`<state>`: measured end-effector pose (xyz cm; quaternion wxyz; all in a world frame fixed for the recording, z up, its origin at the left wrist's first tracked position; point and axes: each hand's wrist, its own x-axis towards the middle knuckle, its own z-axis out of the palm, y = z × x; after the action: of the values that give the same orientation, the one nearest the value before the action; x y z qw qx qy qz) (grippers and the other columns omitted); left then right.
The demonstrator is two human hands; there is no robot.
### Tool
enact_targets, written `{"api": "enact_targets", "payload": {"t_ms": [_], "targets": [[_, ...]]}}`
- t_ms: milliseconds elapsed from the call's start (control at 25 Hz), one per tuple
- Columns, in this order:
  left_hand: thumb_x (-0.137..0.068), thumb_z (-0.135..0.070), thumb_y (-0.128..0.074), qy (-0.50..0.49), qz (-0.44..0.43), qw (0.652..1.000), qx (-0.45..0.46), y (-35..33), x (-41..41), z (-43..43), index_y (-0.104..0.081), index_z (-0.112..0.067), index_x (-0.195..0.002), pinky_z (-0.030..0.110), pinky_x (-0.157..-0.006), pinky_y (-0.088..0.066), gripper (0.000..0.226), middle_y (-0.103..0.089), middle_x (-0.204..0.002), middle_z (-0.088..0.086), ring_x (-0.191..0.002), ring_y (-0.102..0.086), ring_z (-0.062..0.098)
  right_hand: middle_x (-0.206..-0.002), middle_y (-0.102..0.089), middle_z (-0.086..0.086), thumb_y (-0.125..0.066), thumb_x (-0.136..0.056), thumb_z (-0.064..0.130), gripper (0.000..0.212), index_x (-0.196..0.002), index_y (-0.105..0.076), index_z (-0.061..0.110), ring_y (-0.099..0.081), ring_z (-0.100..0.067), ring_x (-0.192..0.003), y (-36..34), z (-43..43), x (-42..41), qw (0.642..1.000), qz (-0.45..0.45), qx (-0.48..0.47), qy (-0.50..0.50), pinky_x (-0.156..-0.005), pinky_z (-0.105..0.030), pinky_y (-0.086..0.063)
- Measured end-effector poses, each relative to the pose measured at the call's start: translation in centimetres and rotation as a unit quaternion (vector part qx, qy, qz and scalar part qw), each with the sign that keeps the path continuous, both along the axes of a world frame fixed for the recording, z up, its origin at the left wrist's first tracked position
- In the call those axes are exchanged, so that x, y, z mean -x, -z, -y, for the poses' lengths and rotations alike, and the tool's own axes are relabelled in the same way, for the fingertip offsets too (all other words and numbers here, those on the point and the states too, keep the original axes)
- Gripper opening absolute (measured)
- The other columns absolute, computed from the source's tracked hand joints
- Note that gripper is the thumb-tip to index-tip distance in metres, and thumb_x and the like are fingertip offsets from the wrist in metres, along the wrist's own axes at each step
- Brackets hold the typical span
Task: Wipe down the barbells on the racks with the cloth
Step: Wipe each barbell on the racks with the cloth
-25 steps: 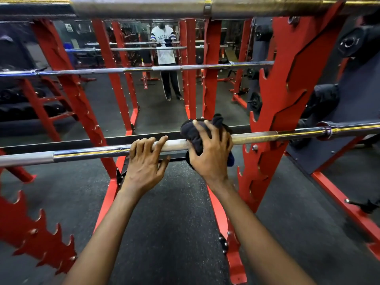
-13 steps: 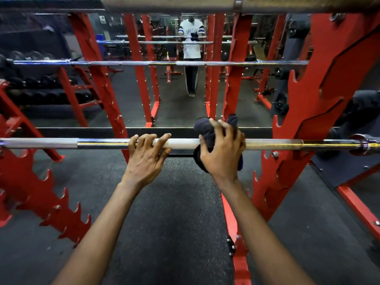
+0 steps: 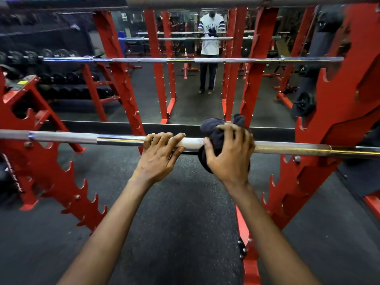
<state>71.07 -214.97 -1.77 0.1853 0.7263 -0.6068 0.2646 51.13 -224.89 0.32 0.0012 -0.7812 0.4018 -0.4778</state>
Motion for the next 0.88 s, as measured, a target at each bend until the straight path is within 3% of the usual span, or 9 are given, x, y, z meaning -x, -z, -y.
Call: {"api": "enact_targets", "payload": {"t_ms": [120, 240, 360, 480, 600, 800, 880], "targets": [[-0.105, -0.046, -0.029, 0.009, 0.009, 1.000, 0.002, -0.8, -1.8, -0.4, -0.055, -0.025, -0.132, 0.039, -0.095, -0.036, 0.042, -0.058, -0.110, -0.005, -0.104, -0.055, 0.020, -0.140, -0.056, 0.002, -0.068, -0.088, 0.045, 0.050, -0.132, -0.061, 0.023, -0.050, -0.030, -0.132, 1.2, 0.0, 0.5, 0.997, -0.031, 0.041, -0.064, -0.117, -0.052, -0.033], [-0.105, -0.048, -0.026, -0.001, 0.012, 1.000, -0.004, -1.1, -3.9, -1.3, -0.055, -0.026, -0.130, 0.039, -0.091, -0.038, 0.044, -0.057, -0.101, -0.005, -0.094, -0.053, 0.021, -0.133, -0.061, 0.002, -0.071, -0.088, 0.044, 0.049, -0.131, -0.065, 0.022, -0.057, -0.026, -0.125, 1.1, 1.7, 1.4, 0.998, 0.047, 0.035, -0.021, -0.114, -0.050, -0.037], [-0.104, -0.050, -0.031, 0.012, 0.022, 1.000, 0.006, -1.0, -5.5, -2.0, -0.051, -0.028, -0.142, 0.041, -0.095, -0.036, 0.048, -0.058, -0.109, -0.002, -0.104, -0.054, 0.021, -0.130, -0.063, 0.001, -0.070, -0.088, 0.042, 0.043, -0.125, -0.067, 0.021, -0.057, -0.030, -0.123, 0.6, -0.3, -2.1, 0.996, 0.080, 0.029, 0.038, -0.110, -0.054, -0.039], [-0.103, -0.051, -0.031, 0.031, 0.024, 0.999, -0.010, -1.0, -5.9, -2.0, -0.048, -0.028, -0.145, 0.041, -0.098, -0.035, 0.051, -0.059, -0.114, 0.001, -0.111, -0.054, 0.022, -0.136, -0.059, 0.001, -0.068, -0.090, 0.042, 0.048, -0.133, -0.063, 0.022, -0.052, -0.031, -0.129, 0.8, -3.5, -6.3, 0.999, 0.018, 0.039, -0.013, -0.114, -0.053, -0.035], [-0.101, -0.056, -0.026, 0.015, 0.010, 1.000, -0.011, -1.5, -8.0, -3.0, -0.047, -0.031, -0.145, 0.039, -0.096, -0.035, 0.054, -0.061, -0.112, -0.002, -0.109, -0.054, 0.022, -0.136, -0.060, 0.001, -0.070, -0.088, 0.040, 0.050, -0.134, -0.062, 0.022, -0.054, -0.030, -0.126, 1.2, -3.2, -6.3, 0.998, 0.015, 0.059, -0.028, -0.113, -0.051, -0.038], [-0.100, -0.063, -0.019, 0.043, 0.028, 0.997, -0.057, -2.3, -12.9, -5.5, -0.023, -0.041, -0.155, 0.041, -0.090, -0.040, 0.060, -0.060, -0.117, -0.003, -0.106, -0.057, 0.024, -0.133, -0.061, -0.004, -0.068, -0.087, 0.036, 0.059, -0.142, -0.055, 0.022, -0.057, -0.030, -0.123, 0.1, -1.6, -5.6, 0.991, 0.114, 0.010, 0.075, -0.104, -0.050, -0.045], [-0.100, -0.062, -0.015, 0.047, 0.041, 0.996, -0.067, -2.4, -12.7, -5.2, -0.019, -0.043, -0.156, 0.042, -0.082, -0.039, 0.059, -0.061, -0.118, -0.003, -0.099, -0.057, 0.025, -0.131, -0.060, -0.003, -0.066, -0.088, 0.039, 0.057, -0.142, -0.054, 0.027, -0.056, -0.031, -0.122, -0.7, -1.5, -6.4, 0.991, 0.096, -0.010, 0.091, -0.103, -0.048, -0.046]]}}
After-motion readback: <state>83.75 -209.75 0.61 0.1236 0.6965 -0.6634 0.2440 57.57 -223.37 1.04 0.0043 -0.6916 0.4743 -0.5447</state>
